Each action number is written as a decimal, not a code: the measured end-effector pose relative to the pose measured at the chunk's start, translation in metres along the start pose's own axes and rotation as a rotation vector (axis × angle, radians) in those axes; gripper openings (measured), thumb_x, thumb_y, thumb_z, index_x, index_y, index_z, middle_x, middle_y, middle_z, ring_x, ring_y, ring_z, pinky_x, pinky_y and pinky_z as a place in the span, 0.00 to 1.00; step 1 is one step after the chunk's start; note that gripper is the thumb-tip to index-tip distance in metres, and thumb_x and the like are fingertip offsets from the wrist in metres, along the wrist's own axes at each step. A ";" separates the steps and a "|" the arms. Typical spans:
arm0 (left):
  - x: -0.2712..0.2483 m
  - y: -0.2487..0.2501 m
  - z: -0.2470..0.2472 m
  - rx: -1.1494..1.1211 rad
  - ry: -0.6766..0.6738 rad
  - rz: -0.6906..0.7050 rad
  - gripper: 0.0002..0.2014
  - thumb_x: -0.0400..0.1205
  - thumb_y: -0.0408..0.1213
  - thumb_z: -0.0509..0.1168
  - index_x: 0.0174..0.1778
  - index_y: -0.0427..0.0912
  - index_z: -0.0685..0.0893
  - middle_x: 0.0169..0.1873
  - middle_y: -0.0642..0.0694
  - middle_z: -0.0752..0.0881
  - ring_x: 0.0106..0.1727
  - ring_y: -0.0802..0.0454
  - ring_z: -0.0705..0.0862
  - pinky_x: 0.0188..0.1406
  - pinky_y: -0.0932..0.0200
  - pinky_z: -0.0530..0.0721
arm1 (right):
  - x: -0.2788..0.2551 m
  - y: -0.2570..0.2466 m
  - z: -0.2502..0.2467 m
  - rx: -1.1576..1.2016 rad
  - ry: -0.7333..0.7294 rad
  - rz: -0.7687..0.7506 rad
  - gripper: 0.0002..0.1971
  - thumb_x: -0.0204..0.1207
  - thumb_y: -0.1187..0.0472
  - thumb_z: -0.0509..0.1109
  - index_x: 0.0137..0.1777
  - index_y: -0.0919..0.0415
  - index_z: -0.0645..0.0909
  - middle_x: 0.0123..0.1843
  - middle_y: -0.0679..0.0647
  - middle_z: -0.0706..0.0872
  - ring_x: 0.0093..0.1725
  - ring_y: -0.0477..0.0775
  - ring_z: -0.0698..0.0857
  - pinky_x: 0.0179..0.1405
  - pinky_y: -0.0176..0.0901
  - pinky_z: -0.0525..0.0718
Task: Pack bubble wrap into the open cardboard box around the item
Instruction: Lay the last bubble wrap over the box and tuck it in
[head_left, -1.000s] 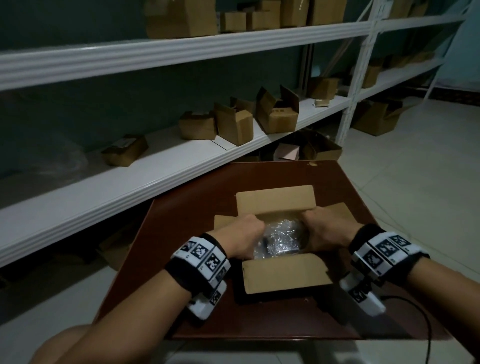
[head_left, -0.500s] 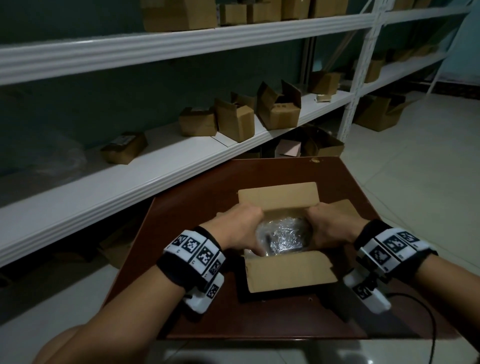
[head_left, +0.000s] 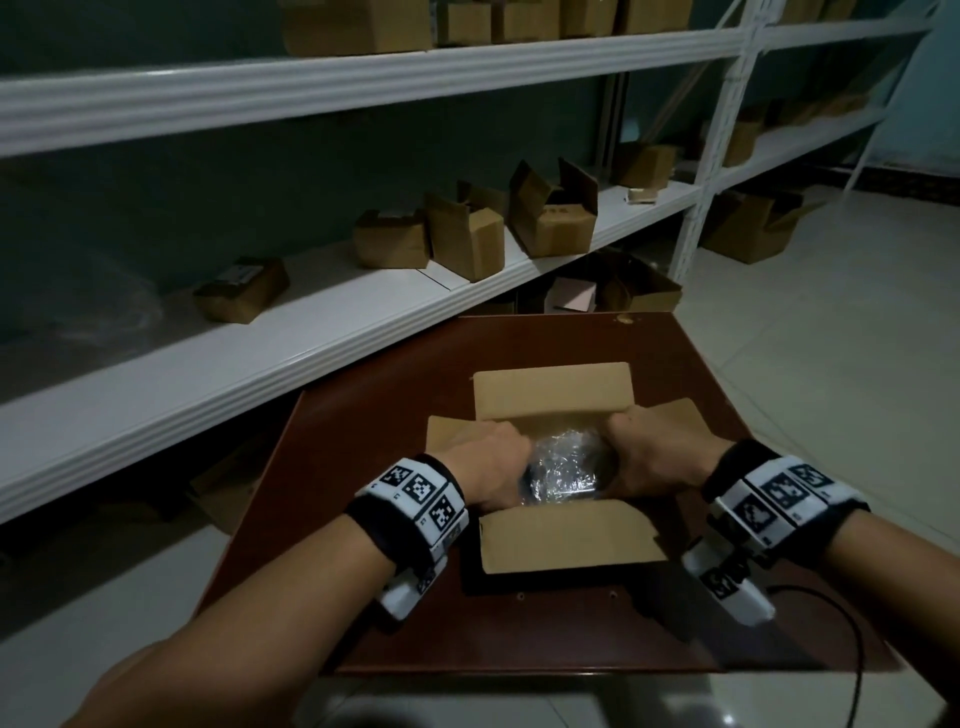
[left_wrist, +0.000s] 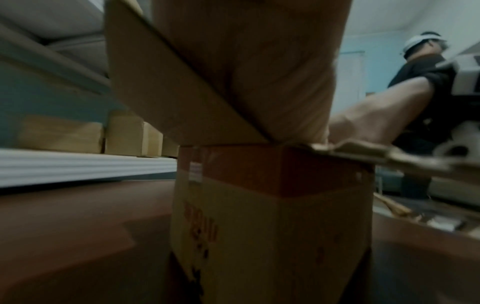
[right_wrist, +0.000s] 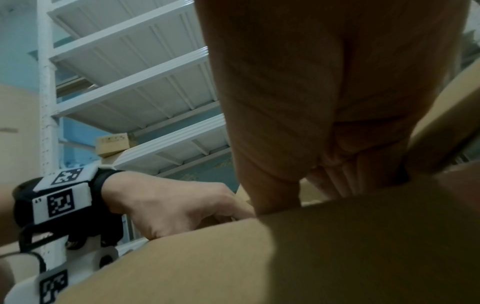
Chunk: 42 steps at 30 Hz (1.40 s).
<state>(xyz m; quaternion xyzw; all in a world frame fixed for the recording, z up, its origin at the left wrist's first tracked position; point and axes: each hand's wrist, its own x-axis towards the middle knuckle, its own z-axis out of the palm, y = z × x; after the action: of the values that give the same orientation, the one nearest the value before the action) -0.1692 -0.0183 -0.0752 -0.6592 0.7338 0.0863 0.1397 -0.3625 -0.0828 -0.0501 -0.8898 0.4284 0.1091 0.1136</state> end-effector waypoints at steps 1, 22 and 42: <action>-0.001 0.001 0.001 0.008 0.001 -0.004 0.17 0.79 0.49 0.75 0.57 0.41 0.86 0.50 0.42 0.85 0.47 0.42 0.87 0.48 0.44 0.93 | -0.003 0.000 -0.001 0.010 0.004 -0.015 0.26 0.70 0.42 0.83 0.61 0.58 0.86 0.60 0.53 0.88 0.58 0.54 0.89 0.54 0.38 0.87; -0.004 -0.006 -0.001 -0.122 -0.010 0.078 0.22 0.80 0.49 0.78 0.62 0.37 0.85 0.57 0.40 0.84 0.54 0.43 0.85 0.55 0.49 0.90 | 0.011 -0.014 -0.009 -0.204 -0.044 -0.133 0.11 0.72 0.50 0.78 0.46 0.55 0.82 0.45 0.52 0.84 0.47 0.53 0.85 0.46 0.38 0.81; 0.007 0.006 -0.009 -0.237 0.123 0.191 0.29 0.74 0.52 0.82 0.67 0.46 0.84 0.59 0.47 0.87 0.59 0.47 0.86 0.58 0.54 0.86 | 0.007 -0.003 -0.006 -0.071 0.047 -0.330 0.22 0.71 0.49 0.82 0.63 0.51 0.83 0.52 0.46 0.85 0.50 0.49 0.87 0.50 0.39 0.87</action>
<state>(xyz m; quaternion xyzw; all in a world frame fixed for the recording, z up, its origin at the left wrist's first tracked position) -0.1763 -0.0269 -0.0690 -0.6022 0.7851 0.1447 0.0070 -0.3557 -0.0882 -0.0459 -0.9538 0.2749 0.0833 0.0883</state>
